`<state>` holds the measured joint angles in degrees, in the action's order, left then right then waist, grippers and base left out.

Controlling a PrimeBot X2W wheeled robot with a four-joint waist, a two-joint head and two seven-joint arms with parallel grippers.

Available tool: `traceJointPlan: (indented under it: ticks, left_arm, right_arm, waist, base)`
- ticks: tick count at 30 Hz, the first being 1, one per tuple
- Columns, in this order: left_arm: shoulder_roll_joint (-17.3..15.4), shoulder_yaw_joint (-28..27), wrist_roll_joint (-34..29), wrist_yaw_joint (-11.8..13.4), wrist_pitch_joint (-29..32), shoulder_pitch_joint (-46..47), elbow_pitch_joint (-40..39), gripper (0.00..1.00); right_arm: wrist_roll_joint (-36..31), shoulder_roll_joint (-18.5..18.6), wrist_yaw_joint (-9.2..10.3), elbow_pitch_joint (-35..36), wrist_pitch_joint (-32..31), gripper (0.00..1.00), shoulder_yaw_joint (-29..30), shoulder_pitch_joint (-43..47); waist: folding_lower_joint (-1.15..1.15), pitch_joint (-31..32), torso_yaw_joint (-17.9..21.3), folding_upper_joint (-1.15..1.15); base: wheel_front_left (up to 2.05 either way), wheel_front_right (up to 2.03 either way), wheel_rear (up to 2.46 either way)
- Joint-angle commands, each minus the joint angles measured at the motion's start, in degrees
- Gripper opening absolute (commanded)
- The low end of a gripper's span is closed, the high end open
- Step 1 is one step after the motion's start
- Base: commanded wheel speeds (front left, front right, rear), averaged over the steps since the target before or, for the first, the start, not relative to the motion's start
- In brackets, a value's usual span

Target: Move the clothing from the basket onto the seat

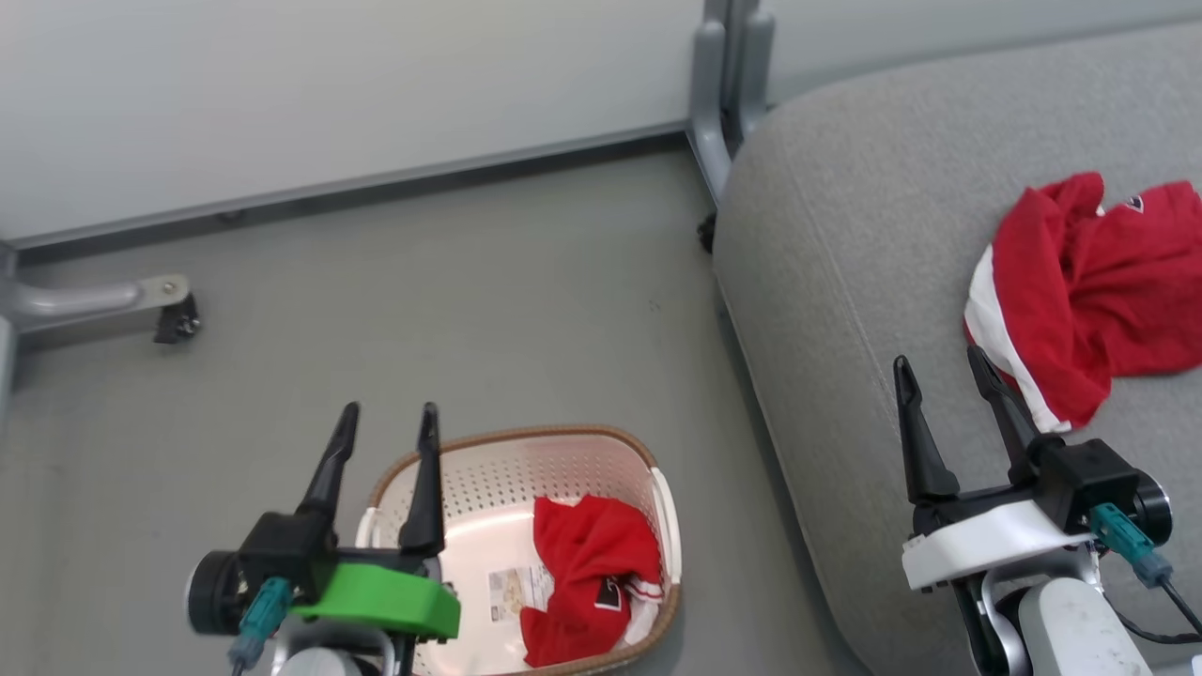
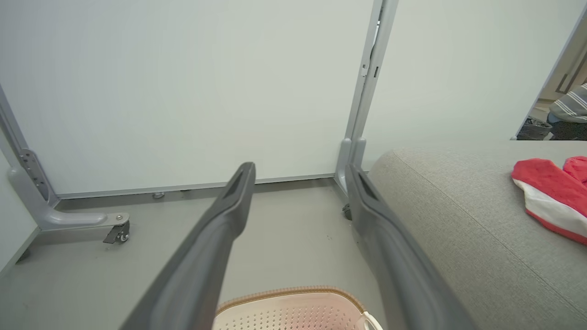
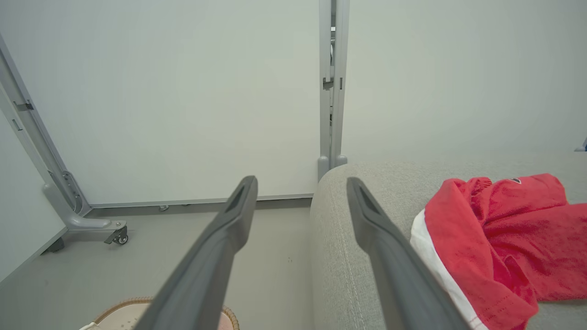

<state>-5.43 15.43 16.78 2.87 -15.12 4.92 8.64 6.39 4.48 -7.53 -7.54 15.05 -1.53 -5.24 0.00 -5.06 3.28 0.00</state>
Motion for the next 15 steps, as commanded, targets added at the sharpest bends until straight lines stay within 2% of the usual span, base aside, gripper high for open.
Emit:
traceJointPlan:
  ticks: [1,8,15]
  left_arm:
    - [0.4,-1.5,-1.2,-0.6,0.0,-2.1,-0.8,1.0]
    - [2.0,-6.8,-6.3,-3.2,0.0,-8.9,-5.3,1.0]
    - [2.4,-6.9,-9.9,-5.9,0.0,-13.9,-5.9,1.0]
  right_arm:
    - [0.1,0.1,0.08,1.3,0.2,1.0,-0.1,1.4]
    - [-1.9,0.0,0.08,7.3,0.2,1.0,0.2,7.0]
    - [-3.2,-1.0,0.08,9.8,0.2,1.0,1.7,14.2]
  waist:
    - [0.0,5.6,-5.3,0.0]
    - [0.0,8.3,-6.6,0.0]
    - [0.0,10.6,-6.9,0.0]
  base:
    - [0.0,0.0,0.0]
    - [0.0,0.0,0.0]
    - [0.0,0.0,0.0]
